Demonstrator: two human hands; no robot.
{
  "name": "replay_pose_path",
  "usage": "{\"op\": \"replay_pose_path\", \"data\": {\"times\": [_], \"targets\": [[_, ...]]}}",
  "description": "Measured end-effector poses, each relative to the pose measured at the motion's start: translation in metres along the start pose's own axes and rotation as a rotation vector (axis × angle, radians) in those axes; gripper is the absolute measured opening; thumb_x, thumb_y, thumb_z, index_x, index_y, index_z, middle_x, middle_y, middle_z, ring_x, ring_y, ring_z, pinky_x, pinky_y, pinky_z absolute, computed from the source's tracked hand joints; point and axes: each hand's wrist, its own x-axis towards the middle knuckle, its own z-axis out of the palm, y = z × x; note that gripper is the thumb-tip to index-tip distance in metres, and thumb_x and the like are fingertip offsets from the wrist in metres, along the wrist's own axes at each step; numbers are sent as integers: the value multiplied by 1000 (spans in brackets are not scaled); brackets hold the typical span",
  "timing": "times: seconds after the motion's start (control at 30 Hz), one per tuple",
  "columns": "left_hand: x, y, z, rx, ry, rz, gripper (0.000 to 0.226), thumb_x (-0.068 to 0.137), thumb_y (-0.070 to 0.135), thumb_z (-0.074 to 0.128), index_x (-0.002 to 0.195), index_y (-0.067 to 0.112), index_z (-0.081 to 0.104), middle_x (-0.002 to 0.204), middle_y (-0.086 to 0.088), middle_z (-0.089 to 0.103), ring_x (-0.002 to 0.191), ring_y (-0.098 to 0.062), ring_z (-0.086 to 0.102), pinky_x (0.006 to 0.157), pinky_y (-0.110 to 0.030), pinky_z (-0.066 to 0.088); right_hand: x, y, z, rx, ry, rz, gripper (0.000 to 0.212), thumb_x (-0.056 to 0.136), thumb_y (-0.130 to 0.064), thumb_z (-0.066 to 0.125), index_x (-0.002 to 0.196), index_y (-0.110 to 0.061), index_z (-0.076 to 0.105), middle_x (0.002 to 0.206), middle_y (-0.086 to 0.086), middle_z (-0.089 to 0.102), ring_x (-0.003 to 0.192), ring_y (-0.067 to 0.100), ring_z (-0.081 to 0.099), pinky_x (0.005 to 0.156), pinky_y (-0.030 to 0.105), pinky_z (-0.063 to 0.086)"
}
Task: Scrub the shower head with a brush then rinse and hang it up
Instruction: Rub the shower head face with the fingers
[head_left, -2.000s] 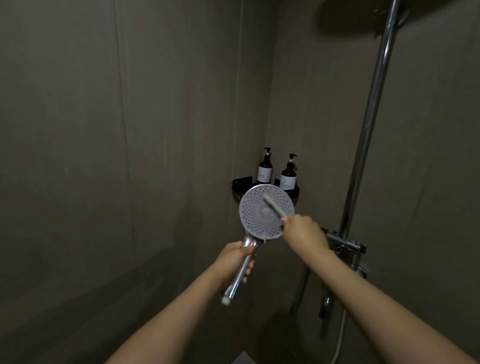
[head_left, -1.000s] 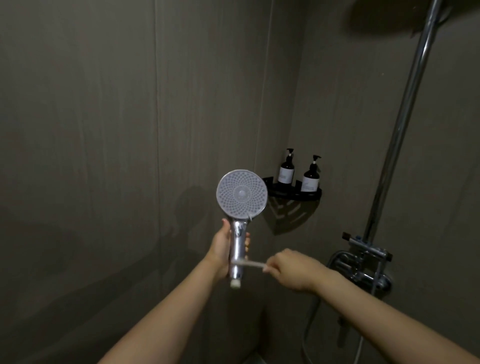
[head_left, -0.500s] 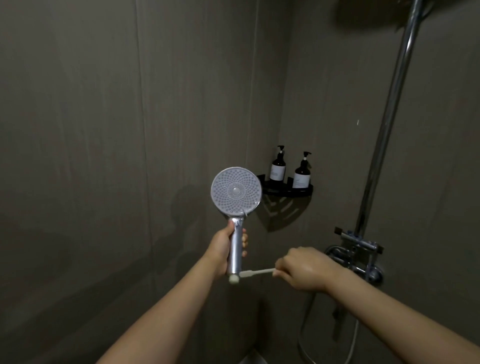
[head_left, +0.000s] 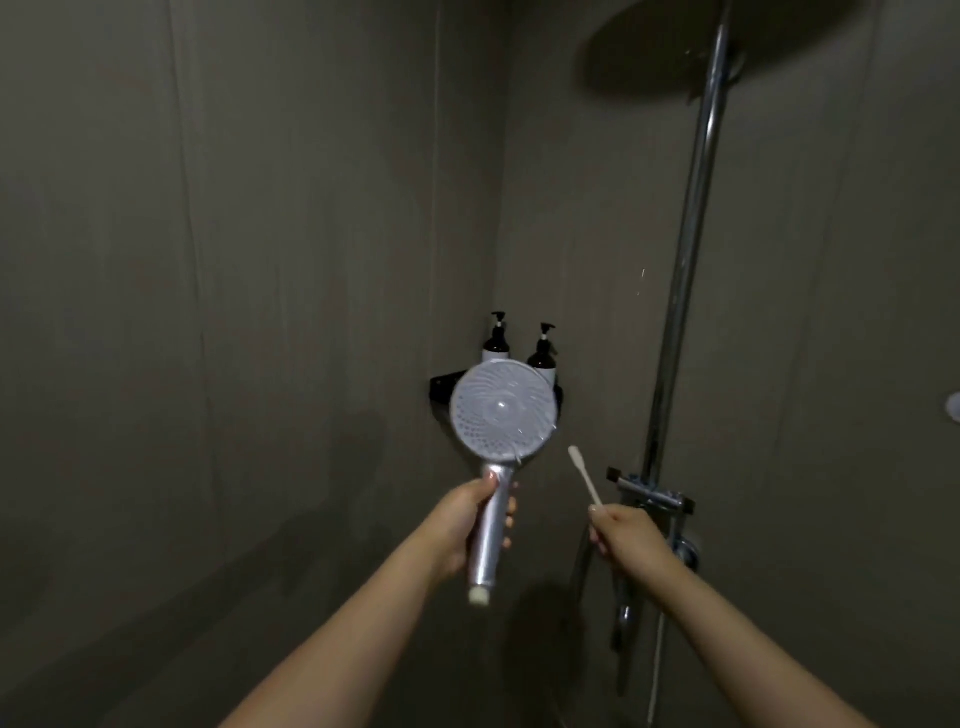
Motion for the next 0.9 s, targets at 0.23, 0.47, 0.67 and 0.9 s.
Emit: {"op": "replay_pose_path", "data": {"times": [0.23,0.47,0.67,0.9], "targets": [[16,-5,20,512,-211,-204,31,97,30,33,84,12,54,57,2,53,43,-8,50,39,-19,41,3,13,-37,913,15,265,39,96,-47,37,77,-16,53,47,0,48,24,2,24,28,7,18],[28,10,40,811,-274,-210,45,95,47,39,72,10,52,43,3,52,36,-8,47,39,-18,40,8,2,-57,639,47,125,25,84,-34,63,94,-11,61,48,-3,61,26,4,34,28,10,23],[33,21,62,1373,-65,251,46,82,56,56,82,11,58,87,-9,64,76,-20,60,66,-30,46,12,-2,-51,591,242,241,25,82,-20,66,97,-2,60,62,10,61,22,6,42,27,10,27],[24,-25,110,1626,5,360,77,91,58,27,149,11,8,159,-10,7,145,-32,5,116,-49,8,-1,4,-27,804,321,341,14,87,-19,59,90,-5,58,56,5,46,22,6,36,27,12,26]]}}
